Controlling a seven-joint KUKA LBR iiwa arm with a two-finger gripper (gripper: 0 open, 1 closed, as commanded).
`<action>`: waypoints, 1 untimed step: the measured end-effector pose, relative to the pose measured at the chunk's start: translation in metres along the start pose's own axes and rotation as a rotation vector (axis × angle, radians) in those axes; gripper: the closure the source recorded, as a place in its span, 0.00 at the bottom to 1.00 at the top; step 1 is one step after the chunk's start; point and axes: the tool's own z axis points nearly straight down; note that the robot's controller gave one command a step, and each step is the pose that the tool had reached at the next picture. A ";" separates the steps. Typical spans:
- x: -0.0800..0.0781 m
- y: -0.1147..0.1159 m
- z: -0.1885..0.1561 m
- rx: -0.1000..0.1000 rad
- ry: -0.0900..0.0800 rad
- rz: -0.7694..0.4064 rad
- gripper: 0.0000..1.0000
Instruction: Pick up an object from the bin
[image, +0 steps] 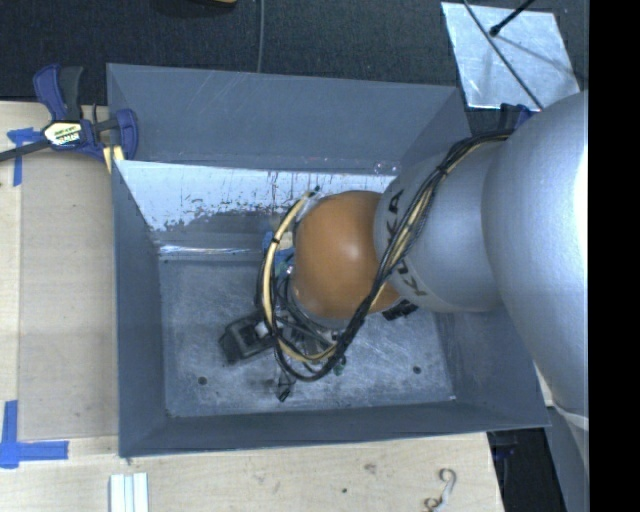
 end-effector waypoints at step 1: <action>-0.002 0.001 -0.003 -0.001 -0.006 0.001 1.00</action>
Offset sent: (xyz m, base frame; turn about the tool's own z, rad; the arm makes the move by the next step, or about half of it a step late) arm 0.0000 0.0000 0.0000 0.0000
